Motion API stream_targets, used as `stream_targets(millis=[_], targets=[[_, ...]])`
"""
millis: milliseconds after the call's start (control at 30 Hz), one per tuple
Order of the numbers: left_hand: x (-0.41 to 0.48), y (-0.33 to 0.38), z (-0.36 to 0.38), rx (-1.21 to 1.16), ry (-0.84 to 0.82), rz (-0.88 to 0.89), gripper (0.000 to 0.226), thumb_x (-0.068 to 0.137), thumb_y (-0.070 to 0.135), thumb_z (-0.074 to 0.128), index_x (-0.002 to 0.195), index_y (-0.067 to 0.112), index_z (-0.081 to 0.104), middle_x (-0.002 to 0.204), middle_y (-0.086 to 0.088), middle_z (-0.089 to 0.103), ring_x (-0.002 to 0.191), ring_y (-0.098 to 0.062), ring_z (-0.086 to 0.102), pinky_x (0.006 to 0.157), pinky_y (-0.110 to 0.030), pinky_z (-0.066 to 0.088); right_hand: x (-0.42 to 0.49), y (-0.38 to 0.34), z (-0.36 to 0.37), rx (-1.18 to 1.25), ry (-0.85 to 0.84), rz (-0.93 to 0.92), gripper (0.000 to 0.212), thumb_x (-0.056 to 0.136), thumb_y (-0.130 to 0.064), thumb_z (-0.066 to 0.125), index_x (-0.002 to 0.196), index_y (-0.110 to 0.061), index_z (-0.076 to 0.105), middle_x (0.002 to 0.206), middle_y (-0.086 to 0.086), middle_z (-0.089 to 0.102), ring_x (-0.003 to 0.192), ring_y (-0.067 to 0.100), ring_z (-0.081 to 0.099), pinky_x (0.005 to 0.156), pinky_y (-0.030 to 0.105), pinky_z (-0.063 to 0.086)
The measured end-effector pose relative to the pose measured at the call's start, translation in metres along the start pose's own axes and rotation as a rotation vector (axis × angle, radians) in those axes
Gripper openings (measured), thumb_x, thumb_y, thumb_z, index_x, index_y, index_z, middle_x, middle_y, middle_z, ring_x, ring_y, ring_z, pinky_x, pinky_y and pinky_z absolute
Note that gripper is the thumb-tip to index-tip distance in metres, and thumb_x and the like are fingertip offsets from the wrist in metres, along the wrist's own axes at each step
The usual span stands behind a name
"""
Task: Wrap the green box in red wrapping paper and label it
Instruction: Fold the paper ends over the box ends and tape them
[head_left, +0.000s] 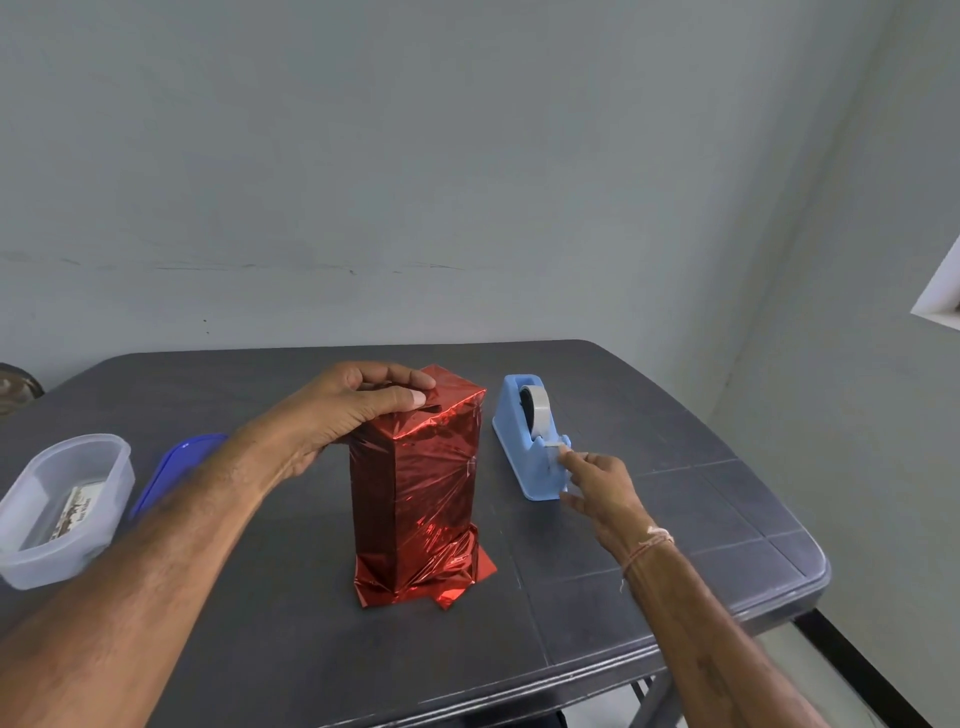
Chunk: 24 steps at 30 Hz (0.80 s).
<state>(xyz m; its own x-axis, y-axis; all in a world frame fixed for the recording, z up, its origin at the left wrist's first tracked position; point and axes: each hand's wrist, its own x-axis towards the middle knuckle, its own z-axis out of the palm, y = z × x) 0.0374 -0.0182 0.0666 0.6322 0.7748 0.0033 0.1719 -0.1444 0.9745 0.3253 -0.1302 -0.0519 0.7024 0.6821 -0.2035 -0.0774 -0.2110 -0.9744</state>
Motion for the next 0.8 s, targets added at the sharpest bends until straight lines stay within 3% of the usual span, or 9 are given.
stream_targets(millis=[167,433,633,800], targets=[[0.000,-0.001,0.000,-0.009,-0.002,-0.002,0.023,0.089,0.021,0.076,0.111,0.025,0.078,0.106,0.007,0.079,0.077,-0.005,0.073,0.063,-0.015,0.052,0.000,0.005,-0.002,0.073,-0.027,-0.002,0.021,0.095,-0.022,0.073,0.097,-0.002,0.072,0.079,0.007,0.067,0.067,0.013,0.060,0.058,0.023,0.054],[0.001,-0.001,0.000,-0.009,-0.002,-0.004,0.023,0.088,0.022,0.077,0.111,0.026,0.079,0.107,0.009,0.079,0.079,-0.005,0.074,0.062,-0.015,0.052,-0.003,0.009,-0.004,0.245,-0.069,0.037,0.021,0.092,-0.013,0.076,0.105,0.003,0.072,0.082,0.012,0.070,0.068,0.014,0.063,0.068,0.026,0.060],[0.000,-0.002,0.000,-0.013,-0.003,-0.008,0.024,0.088,0.022,0.076,0.111,0.026,0.078,0.108,0.007,0.079,0.085,-0.010,0.073,0.072,-0.022,0.052,-0.005,0.018,-0.001,0.310,-0.051,0.073,0.027,0.089,-0.019,0.080,0.106,0.000,0.073,0.089,0.010,0.071,0.074,0.014,0.064,0.067,0.027,0.059],[0.001,-0.001,0.000,-0.013,-0.007,-0.005,0.024,0.088,0.022,0.077,0.112,0.026,0.078,0.108,0.008,0.078,0.084,-0.008,0.073,0.071,-0.021,0.052,-0.007,0.021,0.003,0.385,-0.025,0.120,0.028,0.088,-0.023,0.081,0.105,-0.003,0.072,0.094,0.011,0.073,0.078,0.016,0.067,0.069,0.029,0.059]])
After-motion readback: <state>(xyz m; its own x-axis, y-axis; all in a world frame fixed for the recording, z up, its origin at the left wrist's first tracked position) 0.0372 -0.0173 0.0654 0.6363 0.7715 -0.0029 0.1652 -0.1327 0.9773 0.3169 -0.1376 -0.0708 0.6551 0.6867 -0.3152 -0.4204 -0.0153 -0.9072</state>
